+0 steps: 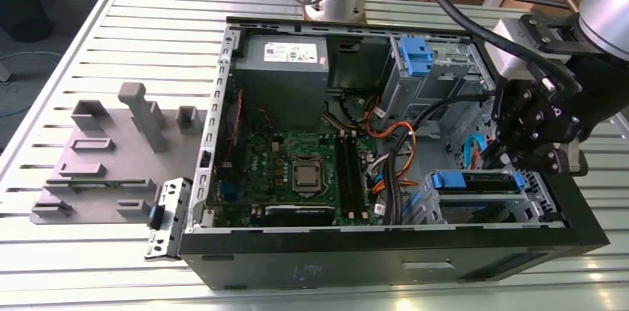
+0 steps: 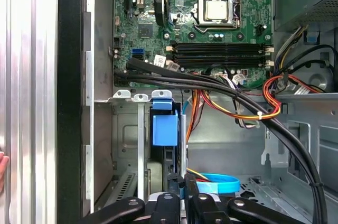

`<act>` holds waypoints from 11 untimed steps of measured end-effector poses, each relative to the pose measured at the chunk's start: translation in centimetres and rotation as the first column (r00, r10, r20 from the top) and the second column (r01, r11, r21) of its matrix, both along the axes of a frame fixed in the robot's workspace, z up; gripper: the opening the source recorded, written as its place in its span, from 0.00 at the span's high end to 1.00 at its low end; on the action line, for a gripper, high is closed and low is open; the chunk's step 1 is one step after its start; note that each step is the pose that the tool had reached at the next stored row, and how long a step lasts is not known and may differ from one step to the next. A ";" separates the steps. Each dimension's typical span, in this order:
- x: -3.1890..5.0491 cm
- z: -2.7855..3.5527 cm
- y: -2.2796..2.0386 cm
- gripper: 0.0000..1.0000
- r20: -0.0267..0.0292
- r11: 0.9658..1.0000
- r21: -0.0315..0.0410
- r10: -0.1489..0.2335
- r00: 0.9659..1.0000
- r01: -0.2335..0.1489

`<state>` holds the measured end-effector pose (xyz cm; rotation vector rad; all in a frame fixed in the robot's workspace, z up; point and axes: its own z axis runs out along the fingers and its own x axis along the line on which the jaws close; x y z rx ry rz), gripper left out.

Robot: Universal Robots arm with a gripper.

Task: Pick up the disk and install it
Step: 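Insert the first disk wire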

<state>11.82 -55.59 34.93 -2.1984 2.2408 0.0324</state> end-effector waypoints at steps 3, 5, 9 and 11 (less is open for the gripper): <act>-0.05 -0.12 -0.08 0.84 0.001 1.000 0.001 0.000 1.000 0.000; -0.07 -0.18 -0.10 0.84 0.002 1.000 0.002 0.001 1.000 -0.001; -0.07 -0.24 -0.11 0.84 0.004 1.000 0.003 0.002 1.000 -0.002; -0.10 -0.36 -0.12 0.84 0.006 1.000 0.003 0.002 1.000 -0.002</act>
